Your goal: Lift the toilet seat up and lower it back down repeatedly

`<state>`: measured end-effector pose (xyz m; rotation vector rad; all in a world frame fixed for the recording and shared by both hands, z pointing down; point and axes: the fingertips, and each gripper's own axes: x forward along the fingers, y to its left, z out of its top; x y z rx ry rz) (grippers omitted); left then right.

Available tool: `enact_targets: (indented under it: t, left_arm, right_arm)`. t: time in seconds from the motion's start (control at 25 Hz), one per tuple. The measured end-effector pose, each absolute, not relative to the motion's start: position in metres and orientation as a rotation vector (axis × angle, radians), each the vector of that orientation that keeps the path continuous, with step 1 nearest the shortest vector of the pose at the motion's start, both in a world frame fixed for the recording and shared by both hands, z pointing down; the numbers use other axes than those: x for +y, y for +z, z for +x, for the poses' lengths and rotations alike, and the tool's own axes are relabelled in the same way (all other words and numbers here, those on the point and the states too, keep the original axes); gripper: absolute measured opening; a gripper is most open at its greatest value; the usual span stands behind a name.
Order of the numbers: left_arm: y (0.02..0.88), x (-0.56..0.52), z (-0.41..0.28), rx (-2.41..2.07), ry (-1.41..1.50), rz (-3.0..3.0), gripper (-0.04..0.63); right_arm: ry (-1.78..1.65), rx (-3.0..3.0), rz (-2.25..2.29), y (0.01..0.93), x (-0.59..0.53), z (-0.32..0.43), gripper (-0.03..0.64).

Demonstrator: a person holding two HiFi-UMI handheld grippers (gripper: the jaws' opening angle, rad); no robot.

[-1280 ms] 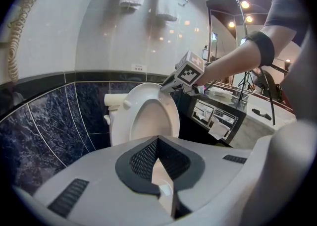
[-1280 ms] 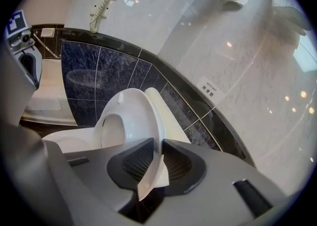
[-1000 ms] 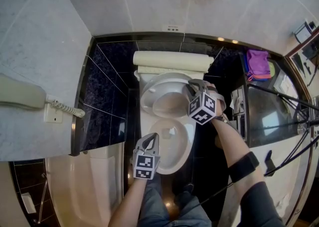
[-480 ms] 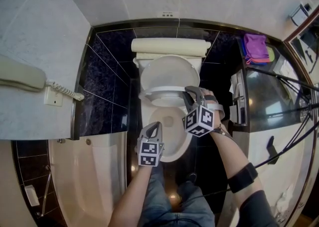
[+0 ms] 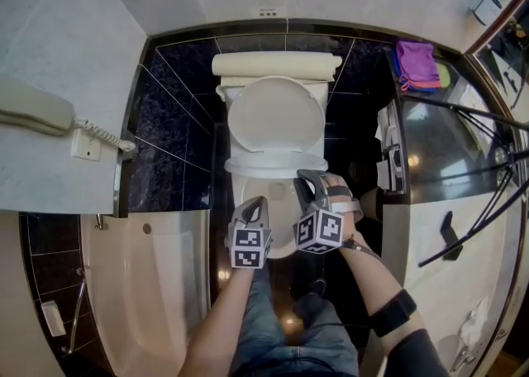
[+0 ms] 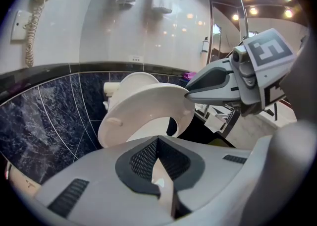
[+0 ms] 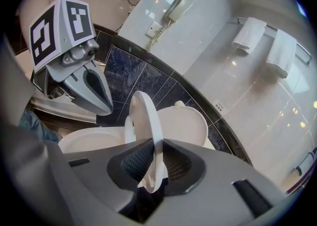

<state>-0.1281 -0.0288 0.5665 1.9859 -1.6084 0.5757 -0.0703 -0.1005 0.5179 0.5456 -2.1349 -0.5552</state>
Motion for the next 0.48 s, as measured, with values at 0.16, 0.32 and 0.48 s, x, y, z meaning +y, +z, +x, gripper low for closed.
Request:
enact_targets:
  t: [0.16,0.32,0.48]
  left_arm:
    - [0.57,-0.02,-0.125,-1.619,0.575,1.974,-0.003]
    - [0.573,-0.011,-0.123,-1.64,0.567,1.954,-0.003]
    - [0.581,0.002,-0.123,-1.665,0.561,1.913,-0.003]
  right_arm:
    - [-0.577,-2.128,0.494,0.531,-0.067,-0.064,0.081]
    - [-0.603,-2.113,0.429,0.546,-0.036,-0.058,0.087]
    - [-0.606,-2.109,0.388,0.56,-0.012,-0.052,0.094]
